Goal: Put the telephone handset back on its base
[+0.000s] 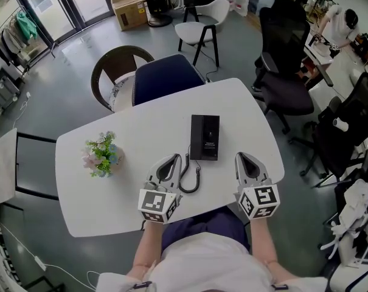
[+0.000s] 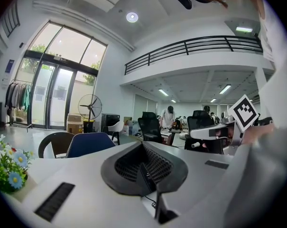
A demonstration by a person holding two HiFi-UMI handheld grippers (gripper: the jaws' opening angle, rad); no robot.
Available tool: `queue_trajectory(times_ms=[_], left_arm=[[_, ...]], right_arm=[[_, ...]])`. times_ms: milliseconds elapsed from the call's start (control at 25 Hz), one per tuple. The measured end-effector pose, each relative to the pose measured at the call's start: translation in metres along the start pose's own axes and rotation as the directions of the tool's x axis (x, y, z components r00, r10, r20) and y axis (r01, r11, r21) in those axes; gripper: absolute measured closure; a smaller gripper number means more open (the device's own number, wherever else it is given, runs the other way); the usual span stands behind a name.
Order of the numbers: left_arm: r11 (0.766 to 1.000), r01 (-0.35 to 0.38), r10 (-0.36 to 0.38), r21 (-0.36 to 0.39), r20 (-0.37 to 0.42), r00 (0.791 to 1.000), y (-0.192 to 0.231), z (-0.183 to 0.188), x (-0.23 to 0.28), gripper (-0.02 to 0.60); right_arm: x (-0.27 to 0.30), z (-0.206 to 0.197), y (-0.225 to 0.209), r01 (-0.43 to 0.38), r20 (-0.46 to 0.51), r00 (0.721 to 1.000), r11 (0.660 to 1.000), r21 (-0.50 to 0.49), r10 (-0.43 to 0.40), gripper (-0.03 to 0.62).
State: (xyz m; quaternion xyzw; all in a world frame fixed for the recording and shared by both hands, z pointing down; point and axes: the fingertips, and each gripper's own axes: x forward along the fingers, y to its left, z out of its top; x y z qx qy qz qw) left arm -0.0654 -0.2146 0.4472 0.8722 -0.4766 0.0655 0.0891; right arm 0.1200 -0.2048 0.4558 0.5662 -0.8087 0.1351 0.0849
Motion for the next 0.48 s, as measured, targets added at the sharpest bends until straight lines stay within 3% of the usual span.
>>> queue_trajectory(times_ms=[480], left_arm=[[1.0,0.009,-0.009,-0.016,-0.027,1.0,-0.0026,-0.0094,0.005,0.566]], right_arm=[[0.0038,-0.0076,0.0004,-0.025,-0.025,0.999,1.0,0.003,0.025,0.559]])
